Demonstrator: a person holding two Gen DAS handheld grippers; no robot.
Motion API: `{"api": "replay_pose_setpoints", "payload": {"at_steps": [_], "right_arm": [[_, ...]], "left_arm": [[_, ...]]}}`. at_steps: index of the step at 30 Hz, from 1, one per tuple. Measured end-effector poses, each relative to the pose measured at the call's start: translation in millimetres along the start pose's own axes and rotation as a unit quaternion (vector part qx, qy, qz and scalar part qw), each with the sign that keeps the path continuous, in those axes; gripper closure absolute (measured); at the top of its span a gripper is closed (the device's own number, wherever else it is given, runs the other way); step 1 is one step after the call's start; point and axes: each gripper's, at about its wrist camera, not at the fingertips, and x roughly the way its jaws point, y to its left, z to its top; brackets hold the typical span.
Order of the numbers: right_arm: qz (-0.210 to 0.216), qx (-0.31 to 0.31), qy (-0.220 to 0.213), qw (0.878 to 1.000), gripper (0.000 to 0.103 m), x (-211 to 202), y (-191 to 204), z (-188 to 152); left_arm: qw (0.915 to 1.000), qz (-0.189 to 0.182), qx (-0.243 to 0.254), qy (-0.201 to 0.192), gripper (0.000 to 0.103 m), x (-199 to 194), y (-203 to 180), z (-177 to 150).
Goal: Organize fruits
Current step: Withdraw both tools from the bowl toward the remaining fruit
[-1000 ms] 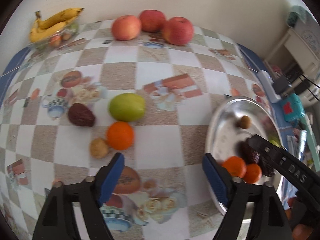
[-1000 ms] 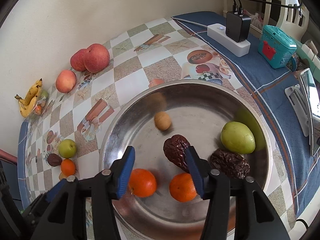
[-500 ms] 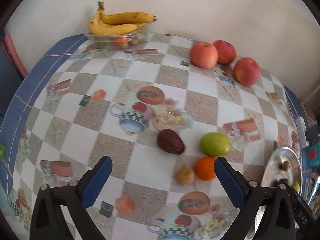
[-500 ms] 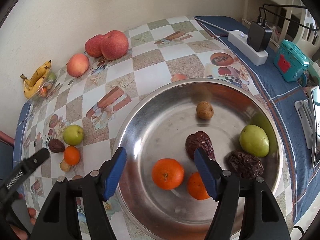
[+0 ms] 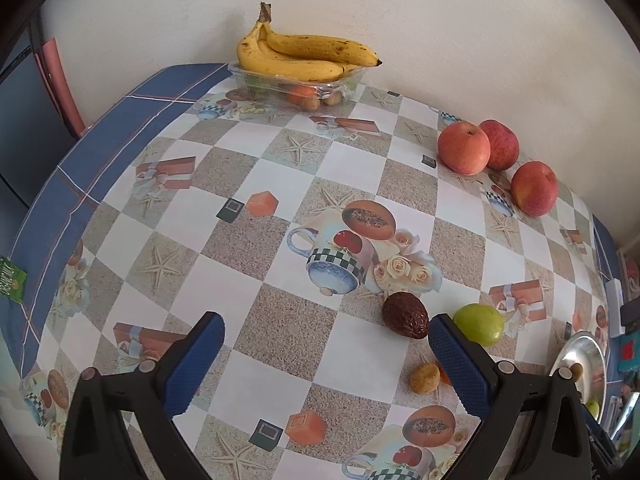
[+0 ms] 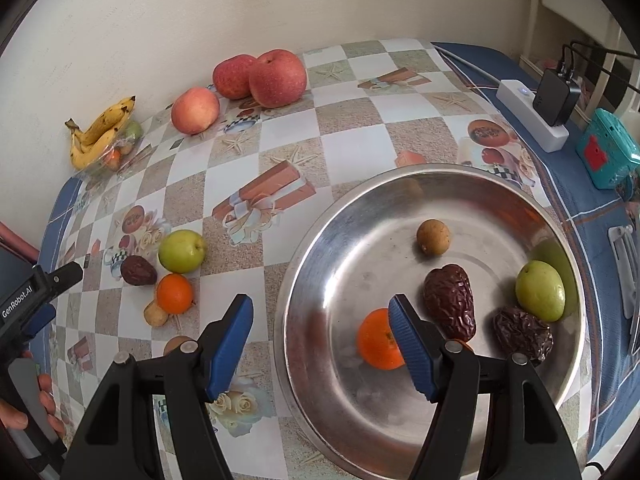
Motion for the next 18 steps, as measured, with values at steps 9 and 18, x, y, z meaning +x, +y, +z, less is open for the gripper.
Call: {"api": "replay_pose_setpoints", "payload": {"at_steps": [9,18], "right_arm": [[0.017,-0.02,-0.011,1.0,0.013,1,14,-3],[0.018,-0.051,-0.042,0.998,0.009,0,35,-1]], "left_arm": [[0.9999,0.005,0.016,0.001,0.0,4,-5,-1],[0.999,0.0,0.04,-0.019,0.0,7,-13,3]]}}
